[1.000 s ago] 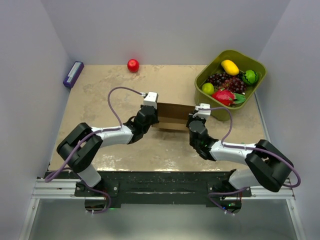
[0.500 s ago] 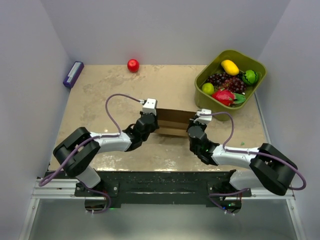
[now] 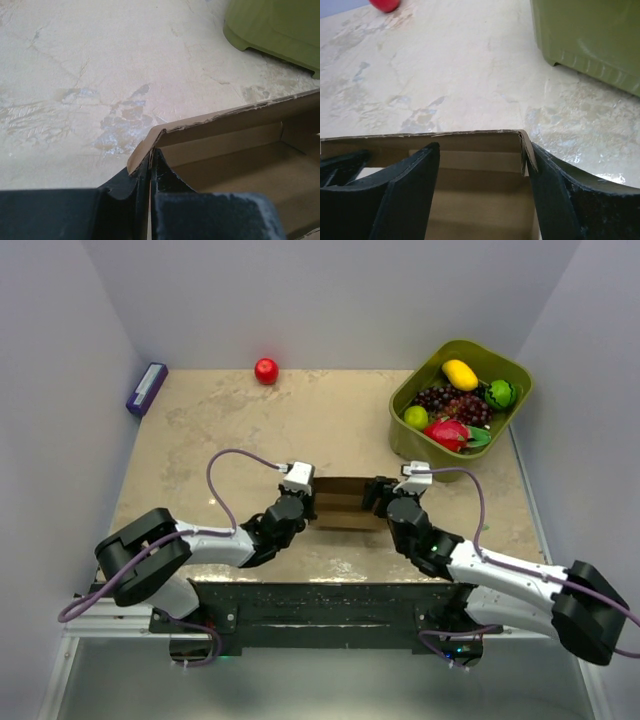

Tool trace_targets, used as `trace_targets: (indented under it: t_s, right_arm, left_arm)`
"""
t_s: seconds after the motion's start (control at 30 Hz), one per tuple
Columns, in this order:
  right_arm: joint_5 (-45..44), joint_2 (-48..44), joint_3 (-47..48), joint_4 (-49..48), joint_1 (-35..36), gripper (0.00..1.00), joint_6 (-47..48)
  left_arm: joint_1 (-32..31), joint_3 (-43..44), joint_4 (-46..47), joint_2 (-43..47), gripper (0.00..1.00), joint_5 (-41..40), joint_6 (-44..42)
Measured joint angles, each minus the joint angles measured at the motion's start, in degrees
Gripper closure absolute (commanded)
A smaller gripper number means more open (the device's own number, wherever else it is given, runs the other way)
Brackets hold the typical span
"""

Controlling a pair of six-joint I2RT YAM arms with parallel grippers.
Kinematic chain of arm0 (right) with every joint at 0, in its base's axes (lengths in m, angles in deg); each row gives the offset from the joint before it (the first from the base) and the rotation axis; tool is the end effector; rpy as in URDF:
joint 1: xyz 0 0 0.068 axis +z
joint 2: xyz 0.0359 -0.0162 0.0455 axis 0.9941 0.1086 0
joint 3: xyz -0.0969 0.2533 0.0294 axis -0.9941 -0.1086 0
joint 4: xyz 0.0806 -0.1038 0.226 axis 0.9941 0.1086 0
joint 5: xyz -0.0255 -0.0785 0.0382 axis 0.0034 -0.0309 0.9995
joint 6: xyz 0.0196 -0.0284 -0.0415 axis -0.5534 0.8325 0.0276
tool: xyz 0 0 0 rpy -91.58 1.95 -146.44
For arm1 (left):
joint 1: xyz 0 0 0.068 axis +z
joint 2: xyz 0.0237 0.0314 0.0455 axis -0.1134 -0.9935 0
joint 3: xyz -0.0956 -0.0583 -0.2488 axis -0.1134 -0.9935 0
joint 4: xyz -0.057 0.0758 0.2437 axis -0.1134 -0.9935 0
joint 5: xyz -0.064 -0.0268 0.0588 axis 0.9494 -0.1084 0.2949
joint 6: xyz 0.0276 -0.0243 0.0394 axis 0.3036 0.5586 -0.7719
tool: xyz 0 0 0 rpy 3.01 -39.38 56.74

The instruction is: Fold the paper box

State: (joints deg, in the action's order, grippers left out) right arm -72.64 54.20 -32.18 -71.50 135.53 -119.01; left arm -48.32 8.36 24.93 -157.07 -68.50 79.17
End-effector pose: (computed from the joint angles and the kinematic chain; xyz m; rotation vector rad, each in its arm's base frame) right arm 0.1547 0.1556 0.2176 0.2000 1.7721 0.2947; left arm 0.1807 -0.2232 0.1730 0.1590 1.8266 -0.4035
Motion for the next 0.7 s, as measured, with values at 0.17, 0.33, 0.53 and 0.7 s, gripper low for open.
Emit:
trace_targets:
  t_s: [0.17, 0.33, 0.53, 0.7]
  right_arm:
    - [6.21, -9.77, -0.96, 7.56, 0.22, 0.20, -0.79]
    - [13.42, -18.40, -2.03, 15.63, 0.35, 0.20, -0.50]
    - [19.78, -27.02, -2.10, 23.78, 0.39, 0.20, -0.52]
    - [25.75, -31.45, -1.46, 29.99, 0.46, 0.20, 0.66]
  left_arm:
    - [-2.47, -1.90, 2.27, 0.61, 1.00, -1.97, -1.90]
    - [-4.39, -2.16, 3.48, -0.17, 1.00, -5.40, -3.56]
    - [-6.54, -2.82, 5.01, -0.72, 1.00, -8.35, -5.07]
    - [-7.19, -3.69, 5.88, -0.63, 1.00, -8.57, -5.31]
